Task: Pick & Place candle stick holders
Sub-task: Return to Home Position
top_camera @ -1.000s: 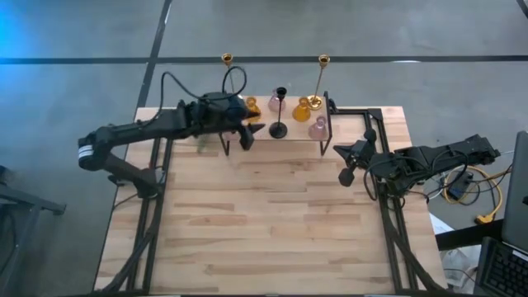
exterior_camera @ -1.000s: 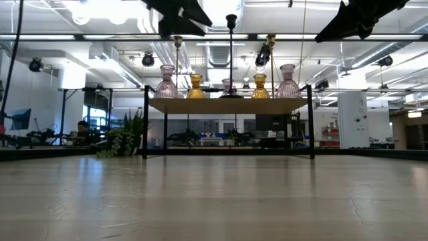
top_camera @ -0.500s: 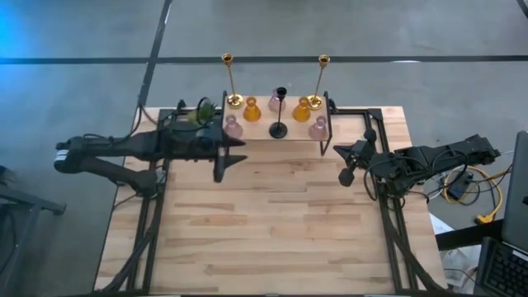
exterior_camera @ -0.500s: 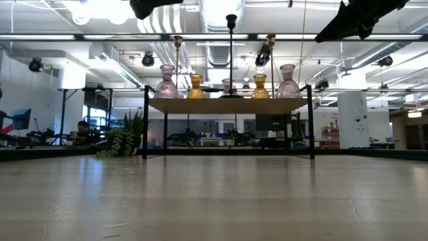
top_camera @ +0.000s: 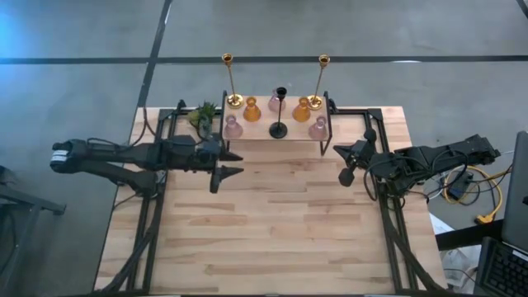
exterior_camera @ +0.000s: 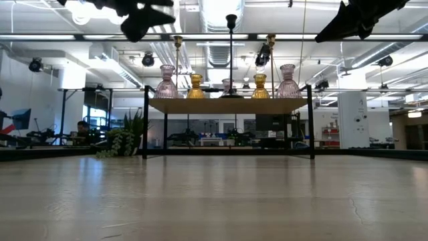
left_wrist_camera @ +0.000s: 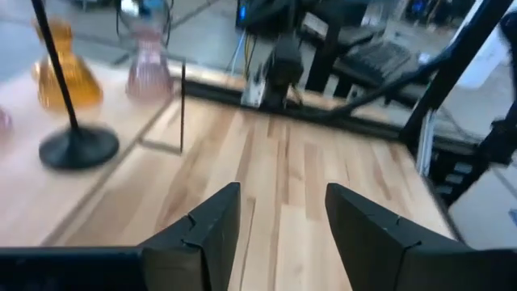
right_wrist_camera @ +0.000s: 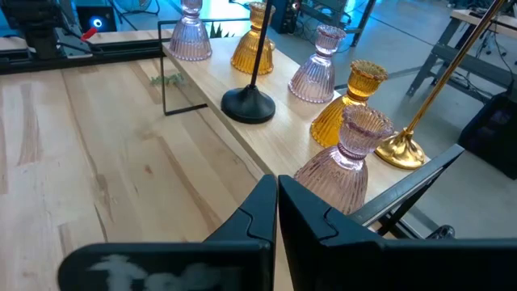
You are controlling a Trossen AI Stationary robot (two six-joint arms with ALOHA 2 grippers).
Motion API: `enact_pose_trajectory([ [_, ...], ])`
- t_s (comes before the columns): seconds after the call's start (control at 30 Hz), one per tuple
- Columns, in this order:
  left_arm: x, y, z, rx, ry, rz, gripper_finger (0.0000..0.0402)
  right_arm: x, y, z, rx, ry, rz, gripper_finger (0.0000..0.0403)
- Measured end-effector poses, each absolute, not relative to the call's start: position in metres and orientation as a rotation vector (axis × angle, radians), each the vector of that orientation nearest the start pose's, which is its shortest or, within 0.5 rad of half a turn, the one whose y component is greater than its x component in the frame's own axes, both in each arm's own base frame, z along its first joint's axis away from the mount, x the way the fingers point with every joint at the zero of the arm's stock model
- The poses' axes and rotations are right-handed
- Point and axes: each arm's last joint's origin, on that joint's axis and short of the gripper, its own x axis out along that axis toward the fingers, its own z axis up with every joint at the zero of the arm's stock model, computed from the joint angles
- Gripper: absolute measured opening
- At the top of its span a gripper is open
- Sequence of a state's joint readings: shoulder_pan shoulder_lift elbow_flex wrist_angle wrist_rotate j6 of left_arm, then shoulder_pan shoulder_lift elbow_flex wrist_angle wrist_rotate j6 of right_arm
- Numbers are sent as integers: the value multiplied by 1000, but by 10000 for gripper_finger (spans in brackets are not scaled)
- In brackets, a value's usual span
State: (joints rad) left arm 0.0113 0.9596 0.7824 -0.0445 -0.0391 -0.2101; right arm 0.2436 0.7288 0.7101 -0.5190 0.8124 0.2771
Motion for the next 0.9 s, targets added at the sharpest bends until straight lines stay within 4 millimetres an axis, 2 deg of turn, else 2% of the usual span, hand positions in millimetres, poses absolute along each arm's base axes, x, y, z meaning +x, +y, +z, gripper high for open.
enact_pose_trajectory([
  [0.13,213,3,300,-229,257,80,186,145,14,290,-10,388,-613,8],
  [0.27,205,0,288,-206,236,-23,186,145,14,290,-10,388,-613,8],
  [0.37,190,-2,281,-166,180,-80,186,145,14,290,-10,388,-612,8],
  [0.63,140,-3,247,-70,79,-107,186,145,14,290,-10,389,-612,8],
  [0.9,111,-3,211,-48,-1,-135,186,145,14,290,-10,389,-612,8],
])
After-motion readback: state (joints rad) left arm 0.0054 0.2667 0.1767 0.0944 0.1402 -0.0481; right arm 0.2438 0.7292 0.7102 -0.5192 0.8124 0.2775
